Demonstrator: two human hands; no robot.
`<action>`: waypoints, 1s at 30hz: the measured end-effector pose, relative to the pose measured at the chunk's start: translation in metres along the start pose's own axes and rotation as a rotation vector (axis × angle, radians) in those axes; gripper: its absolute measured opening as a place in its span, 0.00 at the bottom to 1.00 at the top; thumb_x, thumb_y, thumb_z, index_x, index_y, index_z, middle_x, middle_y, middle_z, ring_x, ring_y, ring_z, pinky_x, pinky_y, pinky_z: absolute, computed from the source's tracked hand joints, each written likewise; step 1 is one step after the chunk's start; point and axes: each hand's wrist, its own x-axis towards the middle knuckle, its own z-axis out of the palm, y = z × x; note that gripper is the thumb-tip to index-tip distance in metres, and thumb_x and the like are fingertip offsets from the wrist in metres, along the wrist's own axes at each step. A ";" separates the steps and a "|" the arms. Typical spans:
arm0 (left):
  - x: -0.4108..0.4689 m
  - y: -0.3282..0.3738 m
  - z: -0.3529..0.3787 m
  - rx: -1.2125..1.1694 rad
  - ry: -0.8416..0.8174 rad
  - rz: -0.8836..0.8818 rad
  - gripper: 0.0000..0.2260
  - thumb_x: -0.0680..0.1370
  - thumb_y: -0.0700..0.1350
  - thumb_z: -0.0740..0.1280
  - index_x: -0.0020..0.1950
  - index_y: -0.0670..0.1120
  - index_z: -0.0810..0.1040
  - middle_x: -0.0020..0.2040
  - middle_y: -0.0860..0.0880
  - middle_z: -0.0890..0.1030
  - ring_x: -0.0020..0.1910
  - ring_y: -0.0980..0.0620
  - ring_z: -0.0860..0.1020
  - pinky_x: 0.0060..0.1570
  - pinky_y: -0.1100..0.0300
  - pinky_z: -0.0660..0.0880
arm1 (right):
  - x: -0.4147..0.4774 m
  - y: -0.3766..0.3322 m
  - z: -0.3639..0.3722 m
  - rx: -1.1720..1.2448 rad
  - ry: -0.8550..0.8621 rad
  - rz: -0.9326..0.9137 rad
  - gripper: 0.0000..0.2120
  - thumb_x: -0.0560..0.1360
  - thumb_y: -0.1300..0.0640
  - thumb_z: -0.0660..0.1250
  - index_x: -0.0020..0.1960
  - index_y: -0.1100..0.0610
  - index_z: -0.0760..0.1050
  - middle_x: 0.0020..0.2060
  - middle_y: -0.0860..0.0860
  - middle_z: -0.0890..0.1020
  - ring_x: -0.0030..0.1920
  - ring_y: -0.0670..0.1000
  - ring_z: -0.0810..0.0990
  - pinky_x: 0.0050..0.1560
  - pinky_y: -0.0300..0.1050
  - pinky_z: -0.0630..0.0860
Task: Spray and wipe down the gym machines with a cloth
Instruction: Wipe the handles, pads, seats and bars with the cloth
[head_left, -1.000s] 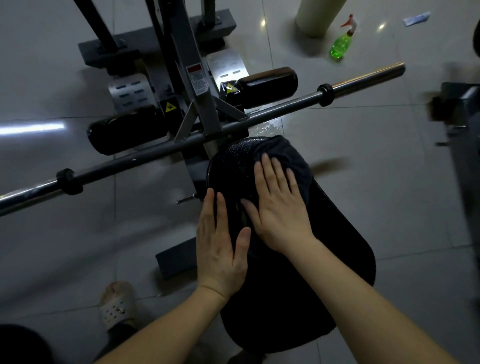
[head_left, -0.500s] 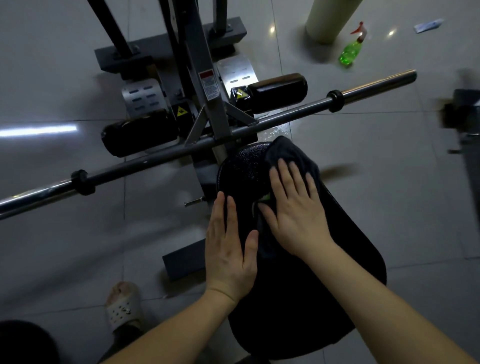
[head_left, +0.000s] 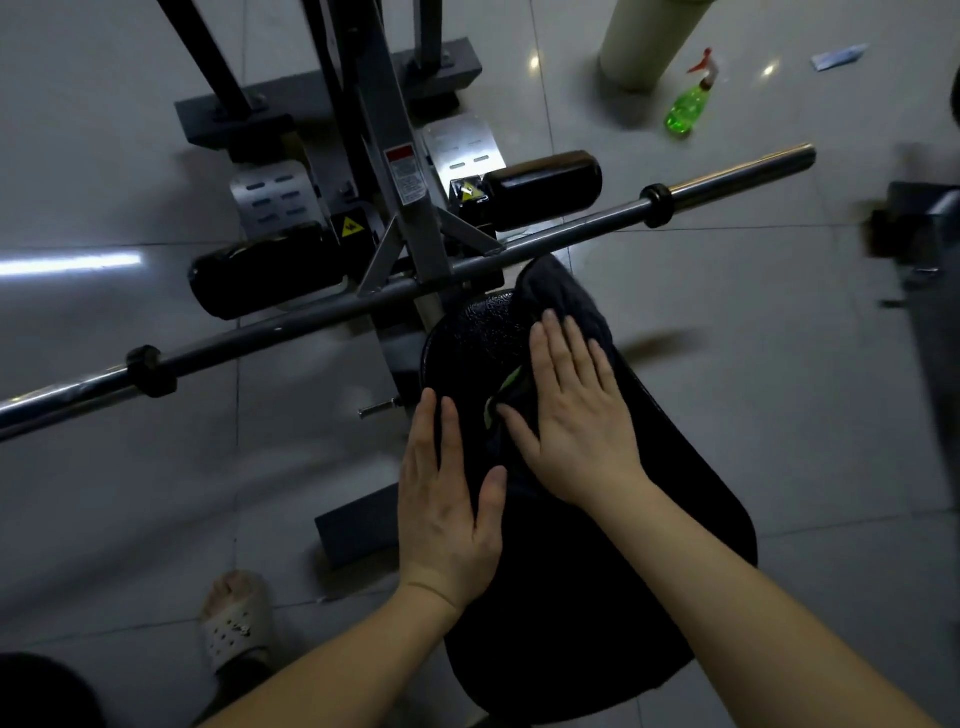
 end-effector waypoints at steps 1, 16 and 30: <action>0.000 0.000 0.000 -0.001 0.001 -0.004 0.33 0.83 0.59 0.53 0.84 0.46 0.49 0.84 0.50 0.45 0.83 0.51 0.48 0.79 0.45 0.58 | 0.011 -0.008 -0.001 0.020 0.012 0.079 0.41 0.82 0.34 0.41 0.84 0.61 0.41 0.83 0.57 0.43 0.83 0.55 0.40 0.82 0.57 0.45; 0.001 0.000 -0.002 -0.001 -0.037 -0.011 0.37 0.82 0.68 0.46 0.84 0.48 0.47 0.84 0.51 0.43 0.83 0.53 0.46 0.80 0.49 0.52 | -0.057 -0.019 0.000 0.235 0.062 -0.165 0.35 0.83 0.46 0.53 0.84 0.60 0.48 0.84 0.55 0.49 0.83 0.51 0.46 0.82 0.56 0.53; 0.109 0.081 0.020 0.477 -0.315 0.443 0.30 0.84 0.53 0.56 0.82 0.40 0.56 0.83 0.40 0.54 0.83 0.44 0.51 0.81 0.51 0.46 | -0.069 0.042 0.026 0.394 0.398 0.471 0.23 0.80 0.54 0.54 0.69 0.63 0.73 0.64 0.60 0.80 0.62 0.64 0.79 0.64 0.59 0.73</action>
